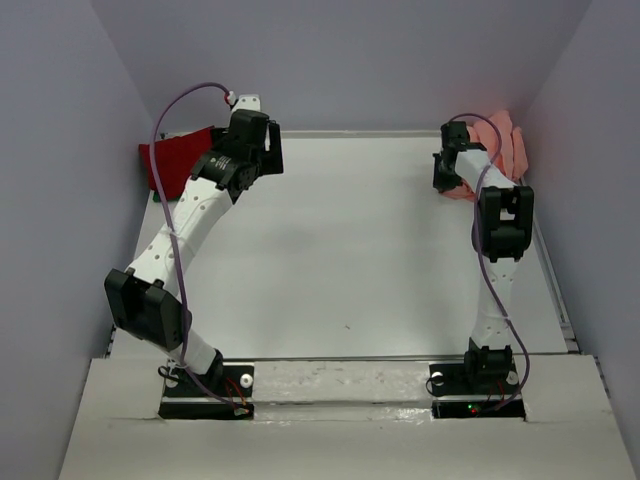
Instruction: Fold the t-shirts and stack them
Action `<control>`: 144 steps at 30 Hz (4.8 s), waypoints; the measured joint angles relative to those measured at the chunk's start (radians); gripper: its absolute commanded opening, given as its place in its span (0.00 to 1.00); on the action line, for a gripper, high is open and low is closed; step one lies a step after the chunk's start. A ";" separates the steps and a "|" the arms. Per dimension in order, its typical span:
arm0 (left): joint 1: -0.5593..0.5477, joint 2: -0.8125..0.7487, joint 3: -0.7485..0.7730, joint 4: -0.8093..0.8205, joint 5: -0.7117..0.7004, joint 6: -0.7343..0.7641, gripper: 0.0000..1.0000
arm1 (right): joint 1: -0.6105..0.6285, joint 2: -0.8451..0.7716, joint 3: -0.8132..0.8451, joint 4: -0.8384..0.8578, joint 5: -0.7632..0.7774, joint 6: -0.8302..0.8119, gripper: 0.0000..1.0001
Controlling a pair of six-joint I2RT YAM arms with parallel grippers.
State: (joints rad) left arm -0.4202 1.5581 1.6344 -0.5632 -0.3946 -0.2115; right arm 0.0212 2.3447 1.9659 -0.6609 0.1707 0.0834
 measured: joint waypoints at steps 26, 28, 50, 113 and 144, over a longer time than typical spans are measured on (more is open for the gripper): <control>-0.006 -0.109 -0.221 0.029 -0.095 -0.092 0.99 | 0.529 -0.488 0.598 -0.344 0.204 -0.037 0.00; -0.008 -0.114 -0.221 0.028 -0.102 -0.105 0.99 | 0.639 -0.505 0.610 -0.369 0.308 -0.062 0.00; -0.017 -0.184 -0.261 0.023 -0.212 -0.149 0.99 | 1.147 -0.585 0.183 1.194 1.171 -1.494 0.00; -0.017 -0.089 -0.209 -0.010 -0.254 -0.121 0.99 | 0.196 -0.421 0.191 0.084 0.290 -0.412 0.00; 0.006 -0.254 -0.155 -0.048 -0.427 -0.187 0.99 | 1.292 -0.530 0.465 0.761 0.780 -1.287 0.00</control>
State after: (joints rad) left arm -0.4137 1.3045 1.4796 -0.6117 -0.8219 -0.3981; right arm 1.3128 1.8149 2.4313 0.0998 0.9504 -1.2041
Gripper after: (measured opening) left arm 0.989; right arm 0.016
